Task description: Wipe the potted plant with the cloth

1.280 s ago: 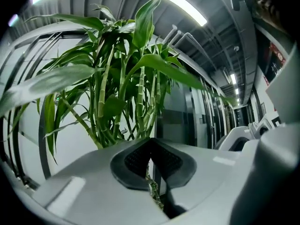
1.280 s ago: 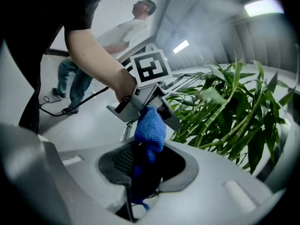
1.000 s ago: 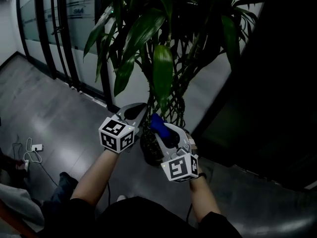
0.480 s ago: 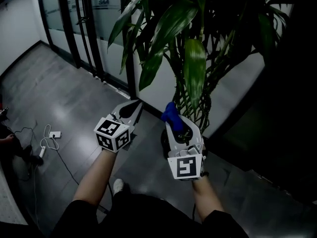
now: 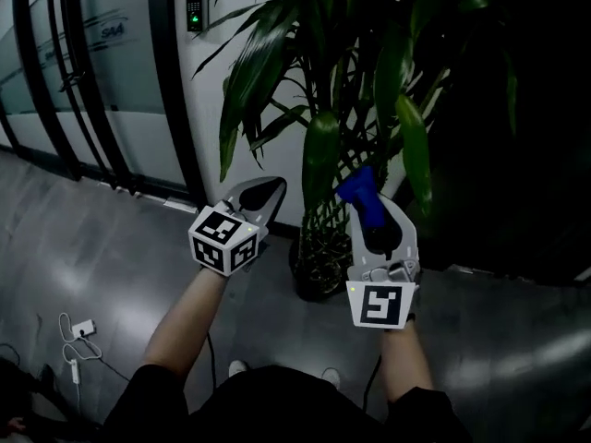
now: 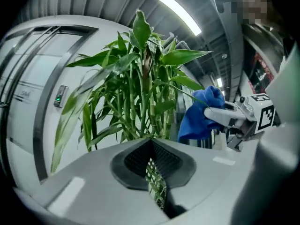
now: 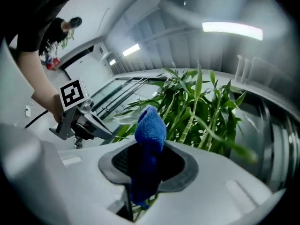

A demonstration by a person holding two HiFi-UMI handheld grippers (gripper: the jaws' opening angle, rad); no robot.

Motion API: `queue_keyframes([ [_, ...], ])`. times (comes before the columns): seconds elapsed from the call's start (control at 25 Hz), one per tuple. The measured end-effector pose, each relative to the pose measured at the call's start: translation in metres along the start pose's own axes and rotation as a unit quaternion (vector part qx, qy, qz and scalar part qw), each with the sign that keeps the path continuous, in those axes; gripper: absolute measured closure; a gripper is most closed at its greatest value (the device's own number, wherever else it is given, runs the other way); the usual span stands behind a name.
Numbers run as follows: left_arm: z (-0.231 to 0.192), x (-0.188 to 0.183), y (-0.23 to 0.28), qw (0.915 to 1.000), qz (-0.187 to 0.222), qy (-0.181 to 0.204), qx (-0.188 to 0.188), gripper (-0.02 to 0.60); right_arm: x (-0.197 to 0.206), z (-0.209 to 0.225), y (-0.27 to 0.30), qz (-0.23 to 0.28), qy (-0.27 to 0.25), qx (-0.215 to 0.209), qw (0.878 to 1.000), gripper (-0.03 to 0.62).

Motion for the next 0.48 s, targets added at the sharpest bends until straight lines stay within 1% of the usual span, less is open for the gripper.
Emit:
queue_keyframes([
  [0.12,0.006,-0.012,0.021,0.9970,-0.009,0.002,0.077,0.575,-0.017,0.014,0.006,-0.046,-0.022,0.045,0.998,0.487],
  [0.24,0.017,-0.027,0.036,0.9919,-0.012,0.009,0.126,0.575,-0.043,0.024,0.019,-0.058,-0.044,0.063,0.995,0.487],
  [0.36,0.027,-0.038,0.047,0.9888,-0.015,0.024,0.146,0.575,-0.066,0.037,0.033,-0.067,-0.103,0.064,0.990,0.487],
  [0.4,0.030,-0.043,0.049,0.9885,-0.014,0.025,0.149,0.575,-0.072,0.040,0.038,-0.072,-0.124,0.059,0.988,0.487],
  [0.48,0.031,-0.052,0.051,0.9880,-0.008,0.014,0.153,0.575,-0.082,0.046,0.049,-0.078,-0.154,0.047,0.984,0.487],
])
Point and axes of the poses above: the fingertips, and each gripper's own axes: y forward along the fingers, z to its right, x out of its underside, the point moved 1 cm from there along -y, backward along the fingers, and after that the axes turned 13 degrees about -y, right-handed, at the moved point
